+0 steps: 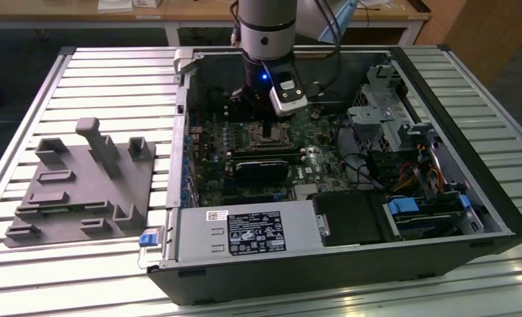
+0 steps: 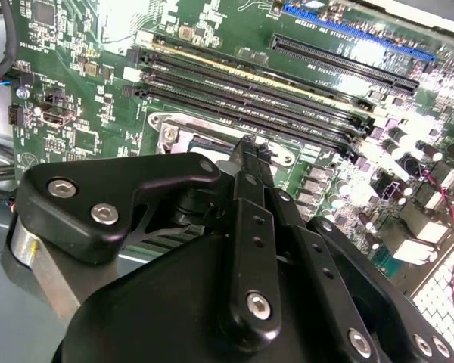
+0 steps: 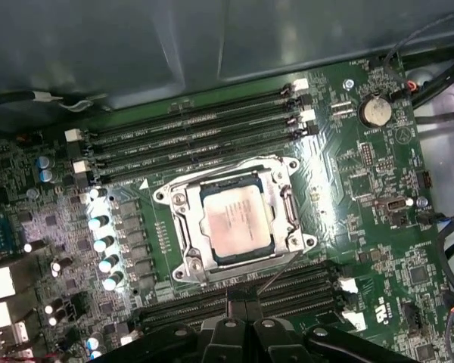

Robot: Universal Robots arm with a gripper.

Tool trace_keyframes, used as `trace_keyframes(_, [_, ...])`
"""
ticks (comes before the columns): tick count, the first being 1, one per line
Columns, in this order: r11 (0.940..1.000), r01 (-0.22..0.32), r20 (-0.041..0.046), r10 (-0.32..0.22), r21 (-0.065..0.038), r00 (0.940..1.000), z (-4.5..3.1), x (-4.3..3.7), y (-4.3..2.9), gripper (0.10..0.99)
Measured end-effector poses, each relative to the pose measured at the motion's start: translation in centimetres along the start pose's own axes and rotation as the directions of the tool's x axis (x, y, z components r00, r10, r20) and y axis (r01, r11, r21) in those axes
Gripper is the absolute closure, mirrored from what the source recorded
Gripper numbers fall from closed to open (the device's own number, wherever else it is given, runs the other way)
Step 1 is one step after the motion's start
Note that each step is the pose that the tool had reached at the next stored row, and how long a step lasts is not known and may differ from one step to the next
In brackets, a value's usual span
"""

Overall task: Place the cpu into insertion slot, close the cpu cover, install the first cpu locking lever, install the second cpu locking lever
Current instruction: 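Install the second cpu locking lever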

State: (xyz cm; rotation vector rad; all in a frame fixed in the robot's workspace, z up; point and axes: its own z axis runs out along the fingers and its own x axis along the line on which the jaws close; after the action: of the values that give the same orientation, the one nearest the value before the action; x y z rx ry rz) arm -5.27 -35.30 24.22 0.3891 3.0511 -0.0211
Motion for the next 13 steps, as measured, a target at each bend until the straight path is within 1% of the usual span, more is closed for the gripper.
trace_keyframes(2, [1.0,0.0,-0.0006,0.0,0.003,1.0,0.02,0.0,-0.03,0.98])
trace_keyframes(8, [1.0,0.0,-0.0005,0.0,0.003,1.0,0.03,-0.01,-0.03,0.98])
trace_keyframes(10, [1.0,0.0,-0.0007,0.0,0.001,1.0,0.06,0.0,-0.04,0.98])
trace_keyframes(13, [1.0,0.004,-0.0018,-0.004,-0.004,1.0,0.14,0.08,-0.13,0.98])
